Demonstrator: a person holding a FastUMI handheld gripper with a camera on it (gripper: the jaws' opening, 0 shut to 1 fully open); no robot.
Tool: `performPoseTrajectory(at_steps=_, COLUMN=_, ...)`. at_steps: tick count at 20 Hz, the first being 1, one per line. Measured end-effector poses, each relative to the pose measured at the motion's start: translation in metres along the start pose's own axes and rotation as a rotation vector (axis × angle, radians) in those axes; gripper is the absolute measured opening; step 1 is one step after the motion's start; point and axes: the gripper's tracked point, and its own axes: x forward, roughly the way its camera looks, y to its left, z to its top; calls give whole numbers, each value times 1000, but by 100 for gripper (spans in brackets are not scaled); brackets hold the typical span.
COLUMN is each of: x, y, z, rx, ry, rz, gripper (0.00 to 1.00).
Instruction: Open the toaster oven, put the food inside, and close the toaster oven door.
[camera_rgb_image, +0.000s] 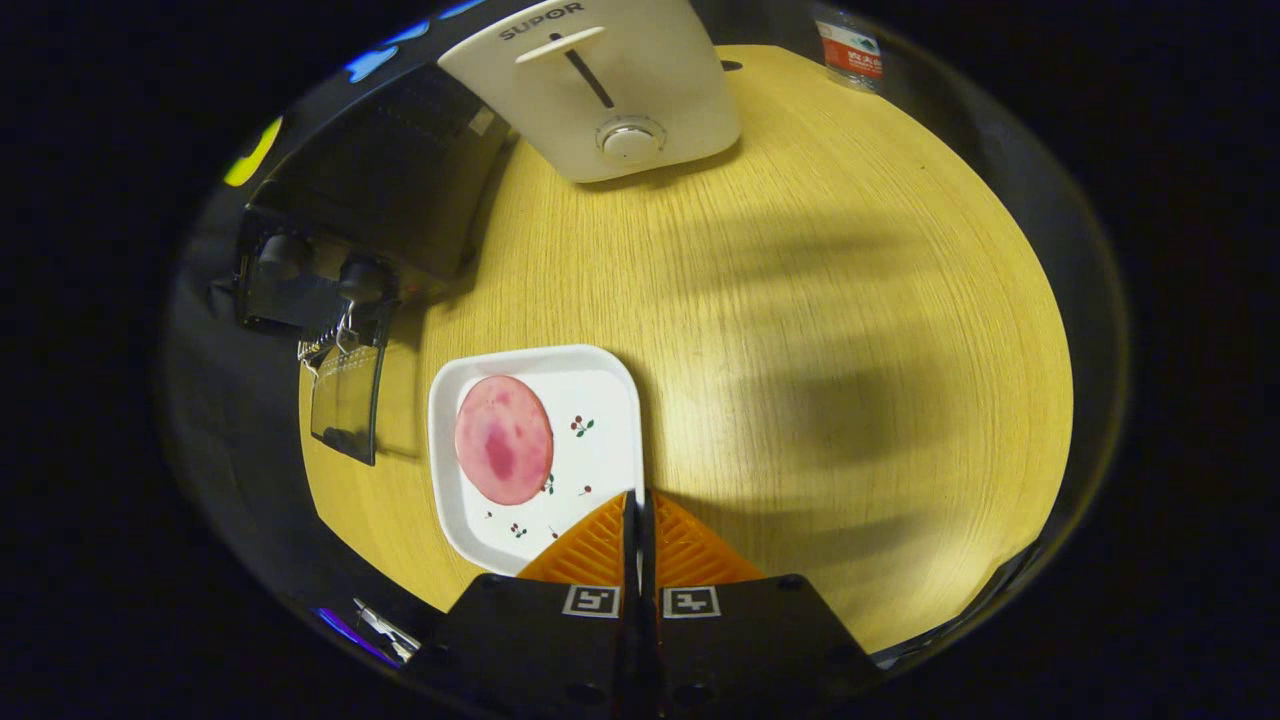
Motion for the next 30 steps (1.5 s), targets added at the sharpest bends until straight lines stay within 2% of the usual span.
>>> performPoseTrajectory(at_steps=7, x=-21, y=7, z=-3, rx=207, ry=-82, rz=122, gripper=2)
performPoseTrajectory(at_steps=13, x=-56, y=15, z=-4, rx=370, ry=-184, rz=191, gripper=2)
performPoseTrajectory(at_steps=19, x=-83, y=52, z=-19, rx=415, ry=-266, rz=281, gripper=2)
performPoseTrajectory(at_steps=22, x=-89, y=66, z=-31, rx=460, ry=-316, rz=294, gripper=2)
performPoseTrajectory(at_steps=27, x=-95, y=100, z=-60, rx=524, ry=-337, rz=331, gripper=2)
performPoseTrajectory(at_steps=30, x=-100, y=135, z=-72, rx=545, ry=-347, rz=384, gripper=2)
